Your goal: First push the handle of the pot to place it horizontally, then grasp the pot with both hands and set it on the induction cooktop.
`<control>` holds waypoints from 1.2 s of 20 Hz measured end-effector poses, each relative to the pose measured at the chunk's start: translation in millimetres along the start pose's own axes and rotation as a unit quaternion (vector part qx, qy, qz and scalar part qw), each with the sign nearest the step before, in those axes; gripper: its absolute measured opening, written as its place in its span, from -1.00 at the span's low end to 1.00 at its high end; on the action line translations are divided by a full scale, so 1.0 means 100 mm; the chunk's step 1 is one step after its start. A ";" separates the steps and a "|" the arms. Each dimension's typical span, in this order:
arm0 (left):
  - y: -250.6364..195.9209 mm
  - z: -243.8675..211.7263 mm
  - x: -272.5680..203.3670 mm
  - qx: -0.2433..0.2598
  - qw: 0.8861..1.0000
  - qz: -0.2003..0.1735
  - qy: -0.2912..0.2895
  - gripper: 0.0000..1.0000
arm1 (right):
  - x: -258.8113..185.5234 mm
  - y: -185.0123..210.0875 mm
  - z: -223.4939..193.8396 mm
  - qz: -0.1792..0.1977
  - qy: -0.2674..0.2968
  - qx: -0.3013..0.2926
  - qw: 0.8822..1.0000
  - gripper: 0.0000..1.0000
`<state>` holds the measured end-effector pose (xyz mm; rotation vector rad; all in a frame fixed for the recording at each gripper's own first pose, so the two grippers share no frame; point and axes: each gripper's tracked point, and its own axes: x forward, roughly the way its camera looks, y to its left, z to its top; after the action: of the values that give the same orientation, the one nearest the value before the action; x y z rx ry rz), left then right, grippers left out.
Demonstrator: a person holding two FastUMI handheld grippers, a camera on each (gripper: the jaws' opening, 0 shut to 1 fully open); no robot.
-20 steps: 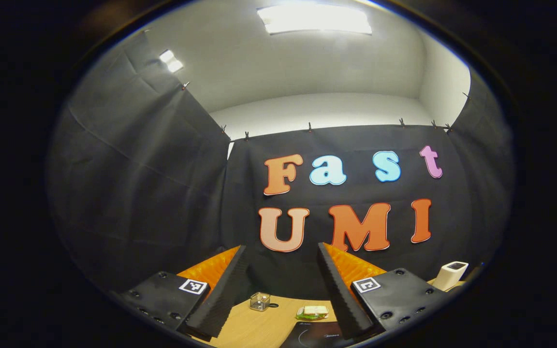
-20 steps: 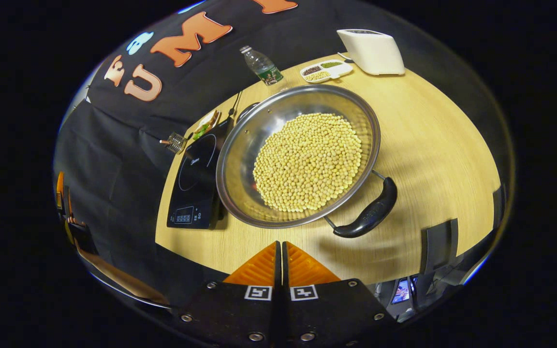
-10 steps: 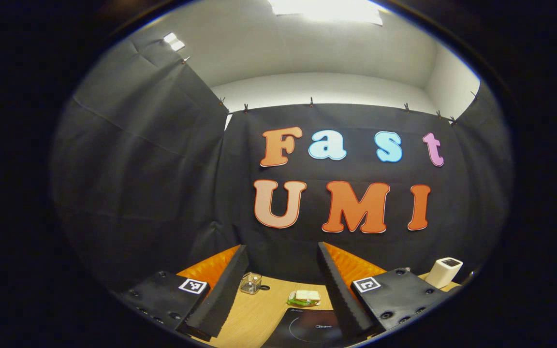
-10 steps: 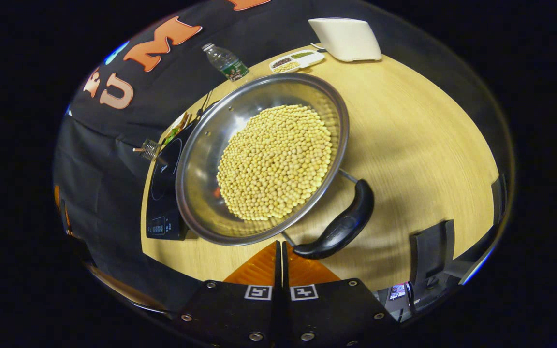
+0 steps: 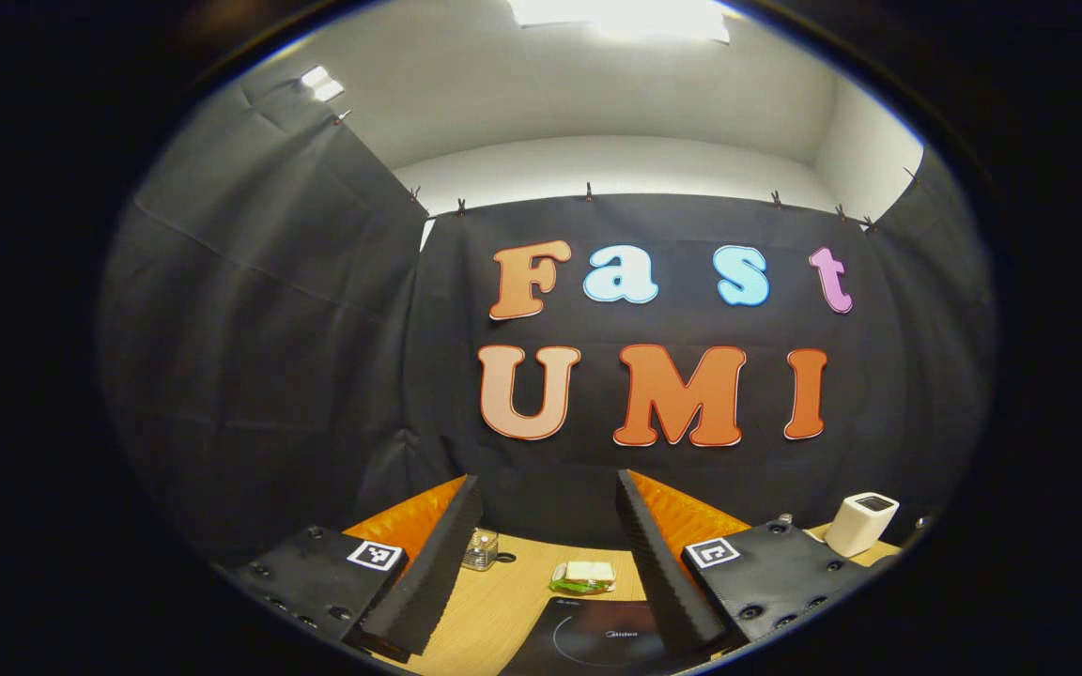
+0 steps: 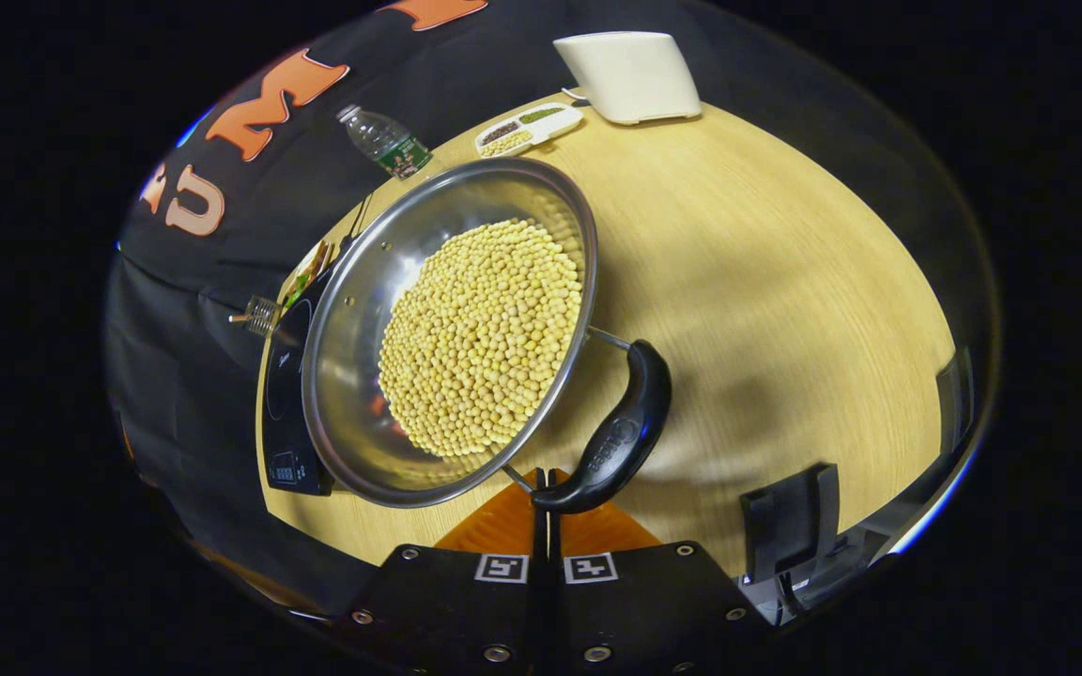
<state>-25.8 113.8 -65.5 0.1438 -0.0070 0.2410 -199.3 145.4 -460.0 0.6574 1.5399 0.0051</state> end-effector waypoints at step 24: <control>-0.39 -0.32 0.13 0.011 0.998 -0.034 0.046 0.92 | 0.09 -0.38 0.91 -0.067 -0.045 -0.002 0.997 -1.00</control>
<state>-3.9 84.2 -102.3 0.1545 0.0927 0.1790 -130.0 82.3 -492.9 0.5434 1.4940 -0.1198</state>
